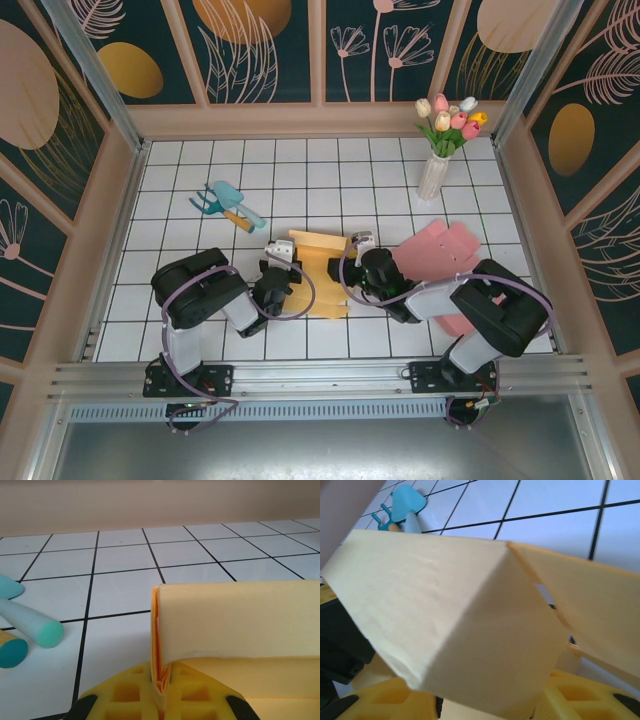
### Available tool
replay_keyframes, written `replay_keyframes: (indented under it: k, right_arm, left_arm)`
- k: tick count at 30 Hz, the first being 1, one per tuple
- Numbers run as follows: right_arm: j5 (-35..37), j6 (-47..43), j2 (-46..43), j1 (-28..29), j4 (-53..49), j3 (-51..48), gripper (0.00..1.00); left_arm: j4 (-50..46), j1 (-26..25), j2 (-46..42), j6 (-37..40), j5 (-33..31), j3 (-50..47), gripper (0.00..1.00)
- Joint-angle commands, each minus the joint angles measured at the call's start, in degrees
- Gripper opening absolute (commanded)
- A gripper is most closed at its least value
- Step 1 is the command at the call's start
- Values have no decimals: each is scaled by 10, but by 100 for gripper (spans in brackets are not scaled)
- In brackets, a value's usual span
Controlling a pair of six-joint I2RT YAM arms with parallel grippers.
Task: Fold the paper box
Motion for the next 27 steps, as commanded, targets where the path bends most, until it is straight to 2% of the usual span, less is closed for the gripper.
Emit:
replay_keyframes:
  k: [1,3,6,15,19,21,23,24,27]
  right_arm:
    - [-15,-13,17,5,12,20,48]
    - [-17,-17,12,6,8,14,48]
    - [-17,-43,-29,12,-51,12,48]
    - [80,-118,-244,62,-412,65,49]
    - [174,-187,-333,62,-530,90,50]
    - [228,-235,-372,58,-559,98,50]
    - [252,-309,-401,44,-555,89,49]
    - [245,-338,-410,33,-539,81,48]
    - [134,-412,-409,-21,-501,59,47]
  left_arm:
    - [-23,-2,1,-6,2,3,0]
    - [-24,-2,-2,-3,-1,2,0]
    - [-27,-2,-10,10,-12,-4,0]
    - [-17,-1,-50,77,-28,-44,0]
    - [8,-1,-54,99,-13,-62,0]
    - [15,-1,-57,104,-3,-70,0]
    - [29,-1,-58,110,10,-78,0]
    - [34,-1,-58,112,12,-82,0]
    - [48,-1,-56,120,9,-88,0]
